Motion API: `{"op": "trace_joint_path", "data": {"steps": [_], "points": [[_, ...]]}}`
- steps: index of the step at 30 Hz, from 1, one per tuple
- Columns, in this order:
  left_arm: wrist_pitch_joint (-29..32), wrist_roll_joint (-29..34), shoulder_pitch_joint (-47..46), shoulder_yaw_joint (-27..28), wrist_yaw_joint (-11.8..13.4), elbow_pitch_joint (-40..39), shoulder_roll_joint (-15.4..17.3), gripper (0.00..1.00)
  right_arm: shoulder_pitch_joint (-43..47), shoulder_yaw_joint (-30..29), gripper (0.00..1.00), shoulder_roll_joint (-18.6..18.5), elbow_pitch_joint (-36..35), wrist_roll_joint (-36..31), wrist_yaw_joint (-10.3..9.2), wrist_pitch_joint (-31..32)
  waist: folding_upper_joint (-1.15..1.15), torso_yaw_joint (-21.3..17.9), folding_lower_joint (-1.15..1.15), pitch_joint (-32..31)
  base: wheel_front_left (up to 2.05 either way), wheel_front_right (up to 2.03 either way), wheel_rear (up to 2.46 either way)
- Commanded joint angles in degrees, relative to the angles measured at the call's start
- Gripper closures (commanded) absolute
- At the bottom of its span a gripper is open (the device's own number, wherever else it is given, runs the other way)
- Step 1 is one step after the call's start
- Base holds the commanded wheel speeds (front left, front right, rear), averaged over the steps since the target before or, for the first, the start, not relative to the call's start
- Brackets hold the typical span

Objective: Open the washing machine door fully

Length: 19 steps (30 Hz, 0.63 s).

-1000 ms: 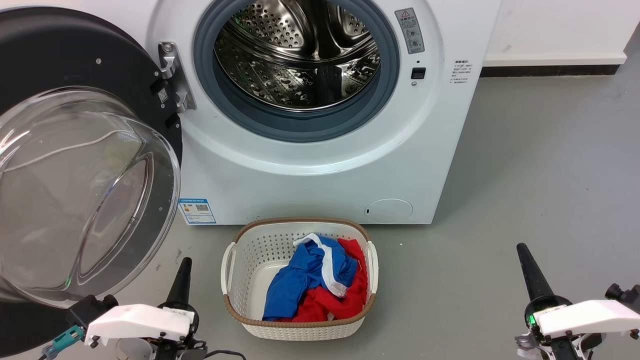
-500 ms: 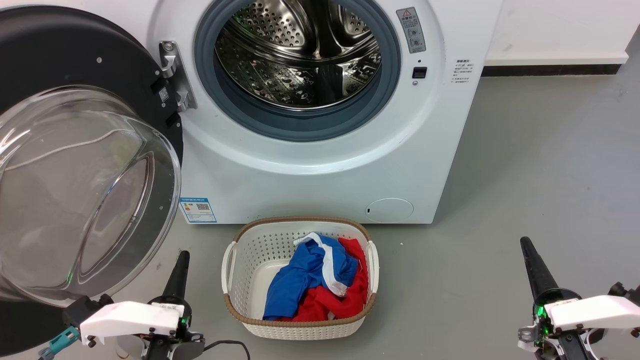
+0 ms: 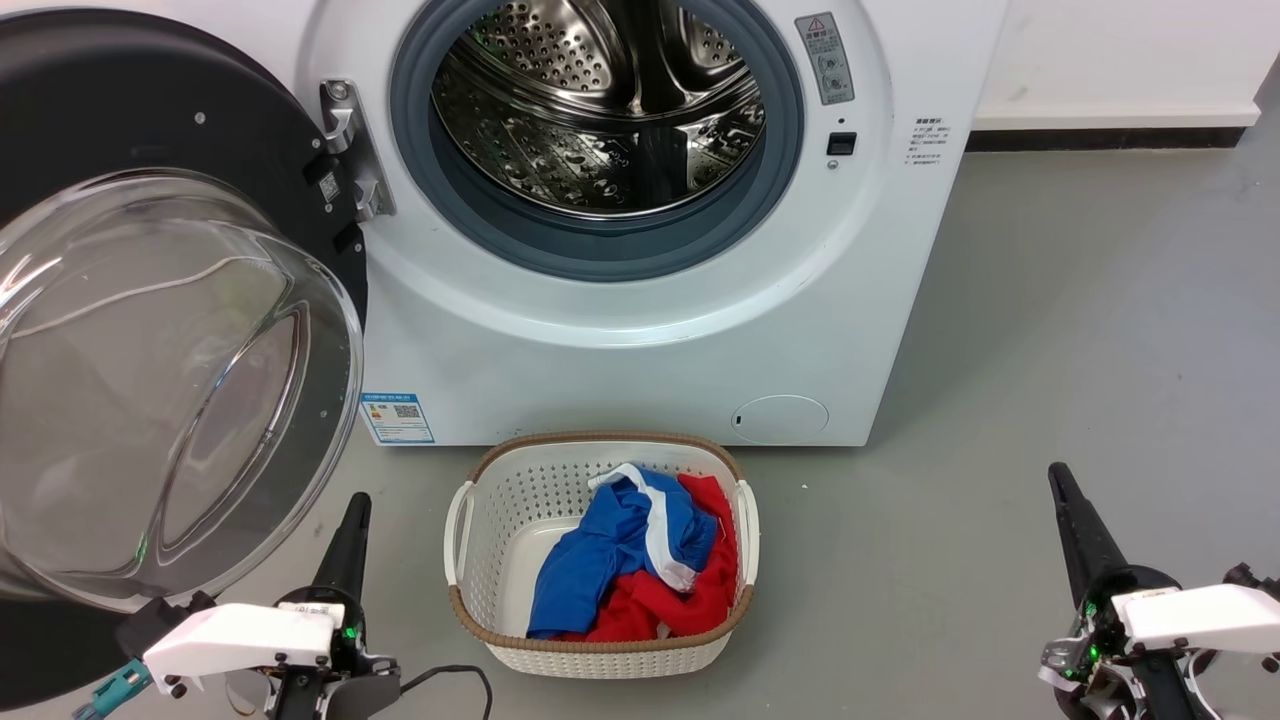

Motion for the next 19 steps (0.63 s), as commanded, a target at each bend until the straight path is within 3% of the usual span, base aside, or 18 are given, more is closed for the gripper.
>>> {"op": "trace_joint_path", "data": {"steps": [1, 19], "points": [[0.5, -1.3, -1.1, 0.5, -0.6, -0.3, -0.3, 1.0, -1.1, -0.2, 1.0, -0.1, 0.0, 1.6, 0.0, 0.3, 0.0, 0.0, -0.01, 0.0, 0.0, 0.0, 0.0], [2.3, -7.2, -1.3, 2.5, -2.1, -0.3, -1.2, 1.0, -1.7, -1.0, 1.0, 0.0, 0.6, 8.7, 0.0, 1.5, 0.0, 0.2, -0.01, 0.2, 0.0, 0.0, 0.0]]}}
